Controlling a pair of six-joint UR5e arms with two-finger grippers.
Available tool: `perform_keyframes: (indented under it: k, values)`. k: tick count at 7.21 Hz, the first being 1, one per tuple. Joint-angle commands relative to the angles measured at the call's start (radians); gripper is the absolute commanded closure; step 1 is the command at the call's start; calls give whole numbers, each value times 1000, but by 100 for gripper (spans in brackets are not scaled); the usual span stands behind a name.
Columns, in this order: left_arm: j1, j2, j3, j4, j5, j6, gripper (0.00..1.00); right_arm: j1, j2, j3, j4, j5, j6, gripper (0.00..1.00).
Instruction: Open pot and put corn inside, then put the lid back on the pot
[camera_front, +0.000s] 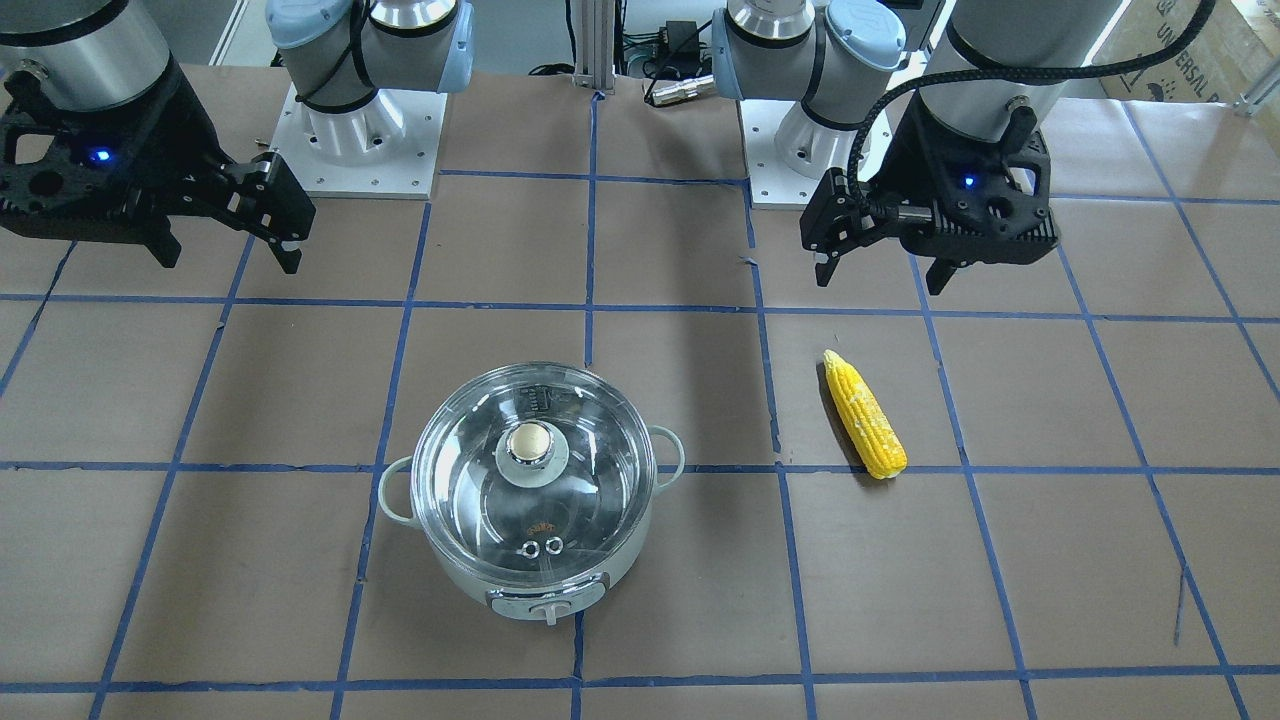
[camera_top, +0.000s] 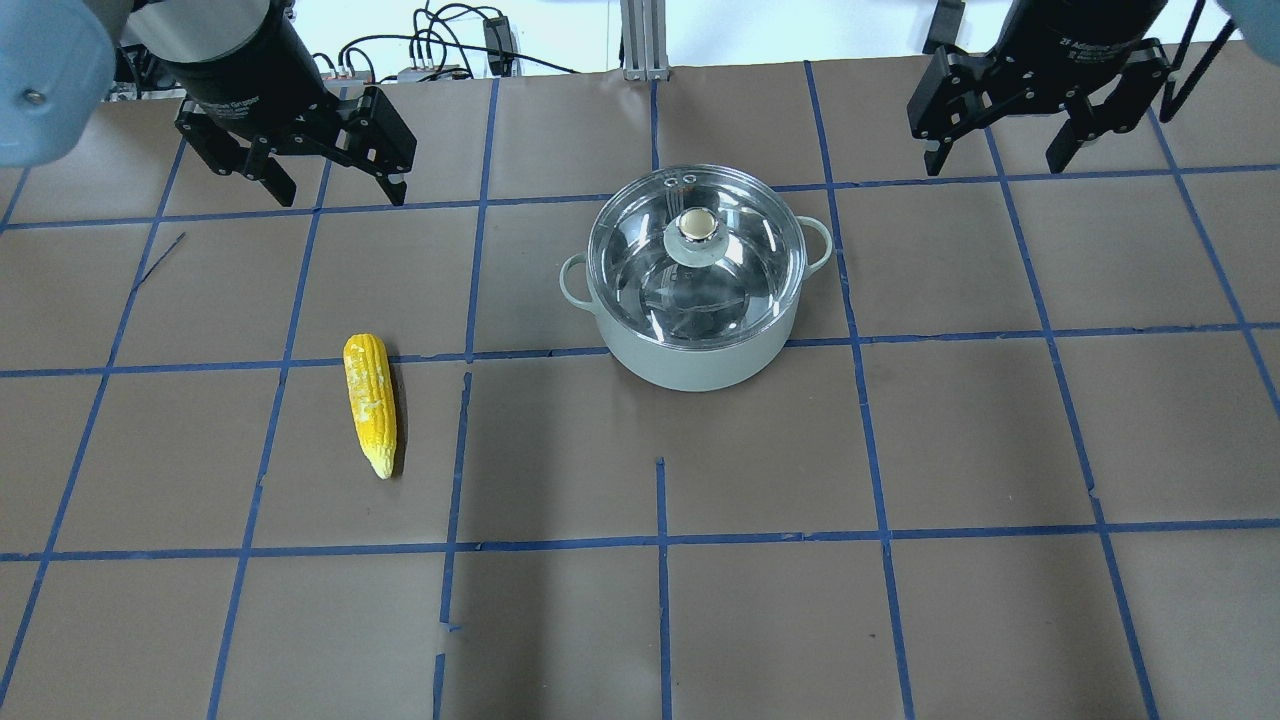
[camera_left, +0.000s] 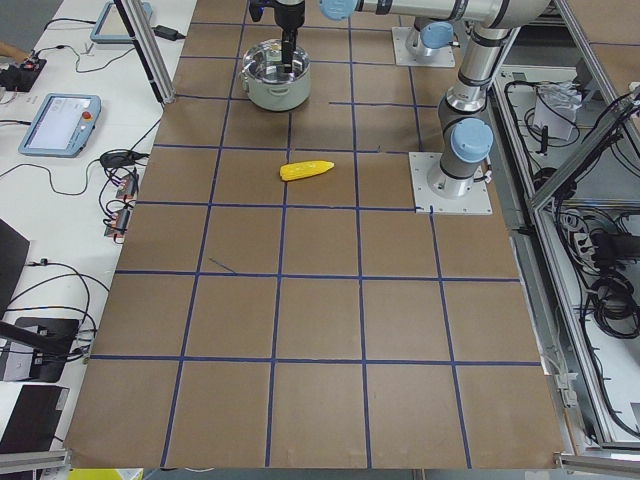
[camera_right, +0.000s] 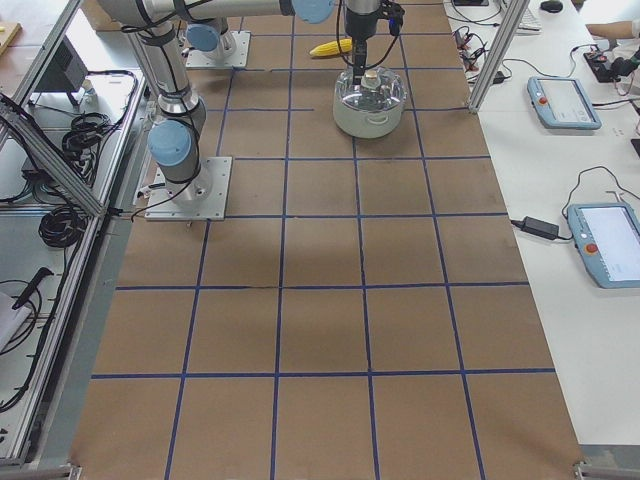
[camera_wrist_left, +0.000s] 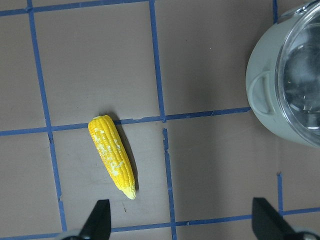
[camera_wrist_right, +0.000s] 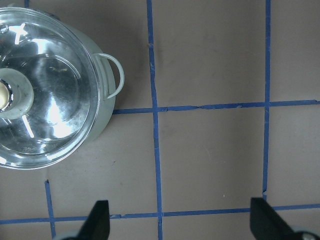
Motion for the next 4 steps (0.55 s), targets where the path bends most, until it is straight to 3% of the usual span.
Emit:
perform_keyframes:
  k: [1,4]
  values:
    - [0,-1,1,1,-3,-1,0,0,0,0,0,0,0,0]
    - [32,-1,-10,13,0,57,0,0,5,-6,-3,0,5,0]
